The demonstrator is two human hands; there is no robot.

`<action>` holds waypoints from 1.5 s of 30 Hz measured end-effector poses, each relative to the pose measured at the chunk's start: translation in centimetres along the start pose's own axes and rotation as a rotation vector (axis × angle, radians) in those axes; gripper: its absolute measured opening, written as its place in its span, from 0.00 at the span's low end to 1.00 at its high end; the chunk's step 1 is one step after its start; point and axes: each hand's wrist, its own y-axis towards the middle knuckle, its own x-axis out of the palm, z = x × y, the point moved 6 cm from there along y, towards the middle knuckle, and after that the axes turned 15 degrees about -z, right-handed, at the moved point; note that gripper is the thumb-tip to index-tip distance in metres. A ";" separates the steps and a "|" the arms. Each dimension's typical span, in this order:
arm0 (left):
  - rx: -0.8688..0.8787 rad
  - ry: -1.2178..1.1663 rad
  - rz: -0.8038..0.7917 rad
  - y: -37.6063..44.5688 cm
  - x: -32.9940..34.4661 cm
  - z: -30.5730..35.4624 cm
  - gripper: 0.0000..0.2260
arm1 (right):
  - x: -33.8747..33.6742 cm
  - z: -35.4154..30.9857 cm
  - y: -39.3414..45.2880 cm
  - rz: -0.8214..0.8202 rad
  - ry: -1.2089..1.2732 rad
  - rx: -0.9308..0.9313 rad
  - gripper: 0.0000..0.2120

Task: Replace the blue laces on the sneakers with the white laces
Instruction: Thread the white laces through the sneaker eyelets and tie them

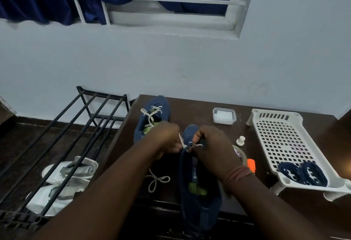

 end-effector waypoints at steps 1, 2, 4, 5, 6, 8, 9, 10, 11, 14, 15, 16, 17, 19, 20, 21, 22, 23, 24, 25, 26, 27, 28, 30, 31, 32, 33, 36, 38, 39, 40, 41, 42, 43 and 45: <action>0.081 -0.146 0.037 -0.1 -0.7 0.8 0.11 | -0.2 0.4 0.0 -0.040 -0.109 0.055 0.12; 0.157 -0.302 0.047 -0.3 -1.4 1.6 0.10 | -0.2 1.3 -0.2 -0.124 -0.190 0.152 0.14; 0.259 -0.462 0.027 -0.7 -3.2 2.6 0.09 | 0.2 3.2 -0.9 -0.285 -0.172 0.321 0.18; 0.253 -0.402 0.041 -0.9 -4.2 2.6 0.09 | 0.1 3.7 -1.2 -0.301 -0.139 0.370 0.17; 0.203 -0.228 0.063 -1.2 -4.8 2.5 0.09 | 0.0 4.0 -1.4 -0.294 -0.138 0.399 0.16; -0.021 0.367 0.046 -1.7 -4.6 1.5 0.12 | -0.1 4.0 -1.4 -0.287 -0.176 0.417 0.13; -0.139 0.675 -0.012 -1.8 -4.2 0.8 0.16 | 0.0 3.9 -1.2 -0.295 -0.199 0.413 0.13; -0.205 0.884 -0.109 -1.9 -3.4 0.1 0.20 | 0.0 3.6 -1.0 -0.300 -0.217 0.410 0.14; -0.211 0.956 -0.204 -1.8 -2.6 -0.4 0.21 | 0.1 3.4 -0.9 -0.307 -0.225 0.412 0.14; 0.044 0.561 -0.208 -1.5 -1.7 1.1 0.16 | 0.1 3.1 -0.9 -0.323 -0.239 0.416 0.15; 0.186 0.324 -0.178 -1.5 -1.8 2.1 0.16 | 0.0 3.1 -1.0 -0.325 -0.239 0.420 0.15; 0.322 0.044 -0.160 -1.3 -2.0 3.2 0.14 | -0.1 3.1 -1.0 -0.332 -0.240 0.415 0.15; 0.421 -0.264 -0.169 -1.3 -2.5 4.0 0.13 | -0.1 3.0 -1.1 -0.347 -0.237 0.405 0.13; 0.500 -0.725 -0.244 -1.2 -3.2 4.4 0.15 | -0.1 3.0 -1.0 -0.360 -0.228 0.375 0.10; 0.490 -0.758 -0.238 -1.2 -3.4 4.3 0.16 | -0.1 3.0 -1.0 -0.358 -0.227 0.375 0.10; 0.432 -0.590 -0.160 -1.1 -3.9 3.8 0.17 | -0.2 3.0 -1.0 -0.357 -0.223 0.386 0.09; 0.342 -0.251 -0.052 -1.1 -4.2 3.3 0.18 | -0.2 3.0 -1.0 -0.351 -0.221 0.397 0.09; 0.216 0.171 0.051 -1.1 -4.3 2.6 0.19 | -0.2 3.0 -1.0 -0.348 -0.218 0.409 0.09; 0.088 0.552 0.103 -1.1 -4.2 2.0 0.21 | -0.1 3.1 -1.0 -0.350 -0.212 0.419 0.09; -0.016 0.804 0.067 -1.0 -3.6 1.1 0.25 | 0.0 3.1 -1.0 -0.357 -0.206 0.424 0.09; -0.079 0.921 -0.026 -0.9 -2.8 0.3 0.27 | 0.0 3.1 -1.0 -0.361 -0.203 0.426 0.09; -0.091 0.919 -0.104 -0.9 -2.2 -0.1 0.28 | 0.1 3.2 -1.0 -0.361 -0.201 0.429 0.10; -0.049 0.790 -0.144 -1.1 -1.6 0.2 0.25 | 0.0 3.2 -1.0 -0.354 -0.200 0.433 0.10; 0.132 0.289 -0.121 -0.7 -1.7 1.3 0.18 | -0.1 3.2 -1.0 -0.345 -0.202 0.442 0.12; 0.224 0.034 -0.073 -0.5 -2.1 1.8 0.16 | -0.2 3.2 -1.1 -0.346 -0.207 0.443 0.12; 0.275 -0.182 -0.031 -0.3 -2.6 2.2 0.14 | -0.2 3.1 -1.1 -0.353 -0.215 0.444 0.12; 0.296 -0.348 -0.026 0.0 -2.8 2.3 0.14 | -0.2 3.0 -1.2 -0.362 -0.227 0.446 0.12; 0.272 -0.580 -0.084 0.0 -2.4 1.8 0.17 | -0.3 3.1 -1.1 -0.360 -0.240 0.454 0.12; 0.232 -0.261 0.061 -0.2 -2.8 1.5 0.17 | -0.2 3.2 -1.1 -0.353 -0.228 0.472 0.12; 0.213 0.018 0.173 -0.3 -3.1 1.5 0.16 | -0.2 3.2 -1.1 -0.350 -0.226 0.479 0.13; 0.228 0.272 0.268 -0.2 -3.3 1.7 0.14 | -0.1 3.2 -1.1 -0.347 -0.225 0.483 0.13; 0.248 0.455 0.303 0.1 -3.1 1.8 0.11 | -0.2 3.2 -1.1 -0.342 -0.225 0.487 0.13; 0.238 0.588 0.278 0.4 -2.7 1.6 0.09 | -0.2 3.2 -1.1 -0.341 -0.225 0.492 0.13; 0.211 0.719 0.229 0.8 -2.2 1.2 0.09 | -0.1 3.3 -1.1 -0.341 -0.226 0.495 0.13; 0.142 1.049 0.148 1.5 -1.1 0.2 0.11 | 0.0 3.4 -1.2 -0.339 -0.223 0.504 0.12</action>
